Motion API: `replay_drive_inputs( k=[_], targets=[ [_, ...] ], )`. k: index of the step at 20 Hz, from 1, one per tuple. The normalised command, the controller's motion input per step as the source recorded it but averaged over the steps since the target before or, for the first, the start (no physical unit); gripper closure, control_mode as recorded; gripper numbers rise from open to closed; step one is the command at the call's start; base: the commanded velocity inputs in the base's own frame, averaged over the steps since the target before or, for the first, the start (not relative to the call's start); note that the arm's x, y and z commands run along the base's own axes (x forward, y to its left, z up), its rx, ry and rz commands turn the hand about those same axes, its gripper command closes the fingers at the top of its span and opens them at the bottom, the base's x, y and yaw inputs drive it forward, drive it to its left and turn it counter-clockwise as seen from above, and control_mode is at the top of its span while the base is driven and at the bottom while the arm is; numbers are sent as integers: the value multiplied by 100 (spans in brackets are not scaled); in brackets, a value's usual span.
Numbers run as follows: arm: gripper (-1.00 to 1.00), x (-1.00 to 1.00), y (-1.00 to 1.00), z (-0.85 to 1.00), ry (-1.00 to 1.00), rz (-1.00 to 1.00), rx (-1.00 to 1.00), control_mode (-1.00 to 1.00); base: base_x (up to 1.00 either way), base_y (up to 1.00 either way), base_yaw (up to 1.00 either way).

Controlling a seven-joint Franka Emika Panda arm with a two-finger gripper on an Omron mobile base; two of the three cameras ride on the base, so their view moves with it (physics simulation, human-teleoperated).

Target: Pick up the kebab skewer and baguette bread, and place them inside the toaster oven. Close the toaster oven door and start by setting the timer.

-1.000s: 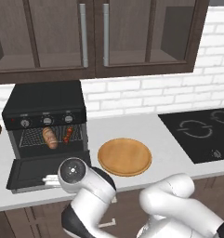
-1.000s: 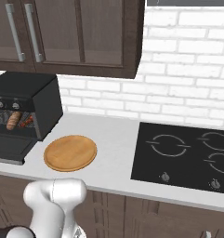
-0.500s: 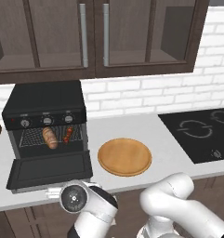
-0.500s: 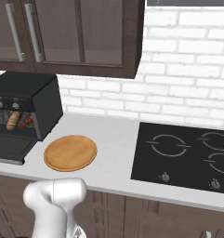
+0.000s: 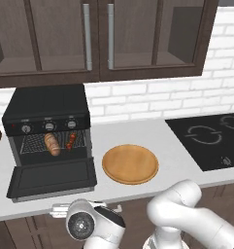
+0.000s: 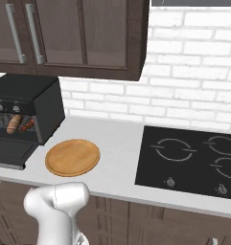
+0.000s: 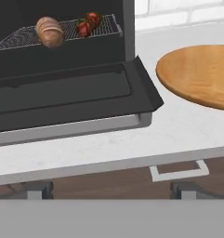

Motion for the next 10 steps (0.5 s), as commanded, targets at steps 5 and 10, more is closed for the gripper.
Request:
replay_drive_inputs(
  k=[5, 10],
  targets=[
    [-100, 5, 1, -12, -7, 0, 0, -100, 0, 0, 0],
    [-100, 7, 22, 1, -4, 0, 0, -100, 0, 0, 0]
  ],
)
